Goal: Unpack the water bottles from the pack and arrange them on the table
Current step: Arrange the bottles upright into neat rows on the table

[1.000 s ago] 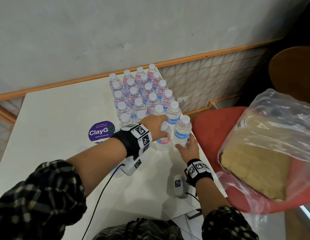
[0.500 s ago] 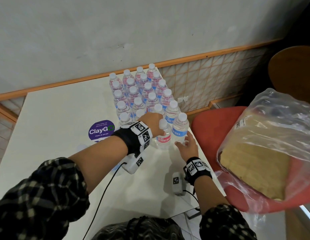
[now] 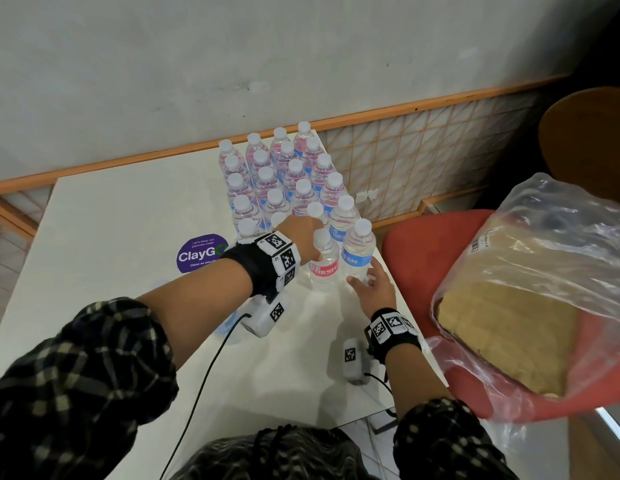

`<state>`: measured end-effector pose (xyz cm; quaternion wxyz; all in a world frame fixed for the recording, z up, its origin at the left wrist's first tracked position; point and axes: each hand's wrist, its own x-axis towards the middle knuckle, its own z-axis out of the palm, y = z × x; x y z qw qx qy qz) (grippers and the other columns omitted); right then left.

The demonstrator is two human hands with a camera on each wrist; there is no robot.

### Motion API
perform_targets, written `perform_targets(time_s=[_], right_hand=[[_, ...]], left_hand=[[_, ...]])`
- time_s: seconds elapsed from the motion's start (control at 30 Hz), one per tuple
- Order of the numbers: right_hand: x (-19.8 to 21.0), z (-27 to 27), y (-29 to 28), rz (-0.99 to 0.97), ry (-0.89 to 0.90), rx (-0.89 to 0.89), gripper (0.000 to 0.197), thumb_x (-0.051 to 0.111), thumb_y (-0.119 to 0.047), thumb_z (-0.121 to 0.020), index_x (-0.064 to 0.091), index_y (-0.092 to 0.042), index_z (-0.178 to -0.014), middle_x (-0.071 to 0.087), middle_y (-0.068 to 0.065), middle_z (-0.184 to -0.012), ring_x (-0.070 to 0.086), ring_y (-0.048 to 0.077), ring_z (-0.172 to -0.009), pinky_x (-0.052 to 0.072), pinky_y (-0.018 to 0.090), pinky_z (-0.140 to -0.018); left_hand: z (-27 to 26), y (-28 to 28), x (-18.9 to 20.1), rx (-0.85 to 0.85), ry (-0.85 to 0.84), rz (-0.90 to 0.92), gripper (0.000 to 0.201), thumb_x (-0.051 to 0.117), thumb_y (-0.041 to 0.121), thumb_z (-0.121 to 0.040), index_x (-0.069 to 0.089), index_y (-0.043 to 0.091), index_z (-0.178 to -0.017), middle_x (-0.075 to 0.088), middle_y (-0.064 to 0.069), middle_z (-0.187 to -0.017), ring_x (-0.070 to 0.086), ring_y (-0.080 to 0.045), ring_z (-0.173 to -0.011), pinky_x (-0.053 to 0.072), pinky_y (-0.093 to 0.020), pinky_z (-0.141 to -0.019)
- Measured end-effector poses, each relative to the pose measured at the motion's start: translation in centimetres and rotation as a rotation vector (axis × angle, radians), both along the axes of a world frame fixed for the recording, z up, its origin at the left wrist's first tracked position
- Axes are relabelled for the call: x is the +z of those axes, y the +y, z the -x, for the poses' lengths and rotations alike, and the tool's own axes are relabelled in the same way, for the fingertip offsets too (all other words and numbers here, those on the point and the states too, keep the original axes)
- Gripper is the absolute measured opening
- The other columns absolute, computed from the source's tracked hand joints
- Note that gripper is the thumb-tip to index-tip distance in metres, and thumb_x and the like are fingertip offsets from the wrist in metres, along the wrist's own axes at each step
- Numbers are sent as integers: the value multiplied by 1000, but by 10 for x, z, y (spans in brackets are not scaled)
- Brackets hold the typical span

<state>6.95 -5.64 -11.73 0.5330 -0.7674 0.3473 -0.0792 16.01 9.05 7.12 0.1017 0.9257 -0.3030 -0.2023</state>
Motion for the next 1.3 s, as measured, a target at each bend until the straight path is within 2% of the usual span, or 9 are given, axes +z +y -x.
perform_targets(time_s=[0.13, 0.23, 0.5, 0.6, 0.7, 0.83, 1.0, 1.2, 1.3], right_hand=[[-1, 0, -1, 9, 3, 8, 63, 70, -34, -80, 41, -38, -136, 55, 1, -126, 52, 22, -113, 43, 42, -101], [-1, -1, -1, 9, 4, 10, 63, 70, -34, -80, 41, -39, -136, 55, 1, -126, 53, 22, -112, 43, 41, -101], [-2, -3, 0, 8, 22, 8, 63, 70, -37, -79, 40, -42, -134, 55, -1, -126, 51, 23, -115, 43, 44, -101], [-3, -2, -1, 12, 20, 11, 64, 70, -39, -79, 40, -43, -134, 55, -2, -124, 51, 23, -114, 44, 45, -101], [-4, -2, 0, 16, 27, 5, 66, 71, -40, -79, 38, -42, -136, 55, -3, -125, 51, 23, -115, 44, 45, -100], [-3, -2, 0, 29, 40, 0, 67, 70, -40, -79, 37, -40, -138, 55, -2, -126, 51, 23, -115, 43, 45, -101], [-1, -2, 1, 37, 36, -2, 63, 69, -40, -80, 39, -42, -135, 56, -2, -124, 51, 23, -113, 43, 44, -100], [0, -1, 4, 45, 32, 6, 59, 68, -43, -79, 42, -44, -132, 57, -1, -122, 52, 24, -112, 43, 43, -99], [3, -1, 4, 47, 38, 15, 57, 66, -44, -80, 43, -45, -131, 58, -2, -123, 52, 24, -113, 42, 44, -101]], left_hand=[[0, 0, 8, -153, -37, -17, 50, 59, 5, -86, 50, 14, -134, 55, -9, -133, 51, -29, -123, 41, -33, -96], [-5, -2, 11, -235, -57, -53, 42, 58, 5, -85, 58, 18, -125, 62, -8, -119, 57, -28, -110, 42, -29, -82], [-7, -8, 6, -97, -212, -150, 50, 55, 61, -83, 48, 12, -81, 47, 0, -74, 48, -19, -74, 32, -27, -56], [-11, -2, 8, -127, -107, -153, 56, 66, 55, -78, 52, 13, -112, 56, -1, -91, 54, -22, -88, 41, -29, -70], [-14, 3, 9, -141, 24, -140, 59, 75, 31, -78, 48, 16, -129, 51, 10, -71, 64, -22, -89, 46, -29, -77], [-18, 4, 3, -103, 23, -30, 52, 74, 23, -79, 56, 15, -127, 67, -3, -99, 63, -23, -102, 45, -30, -86], [-17, 5, -1, -61, 74, 56, 44, 73, 19, -80, 61, 15, -122, 55, 9, -68, 68, -21, -92, 45, -25, -77], [-12, 0, -6, -87, 3, 74, 49, 73, 36, -79, 57, 13, -119, 61, -5, -102, 57, -23, -97, 39, -26, -77], [-13, -2, -7, -59, 12, 65, 48, 70, 41, -80, 57, 10, -114, 53, 7, -75, 52, -18, -86, 38, -26, -74]])
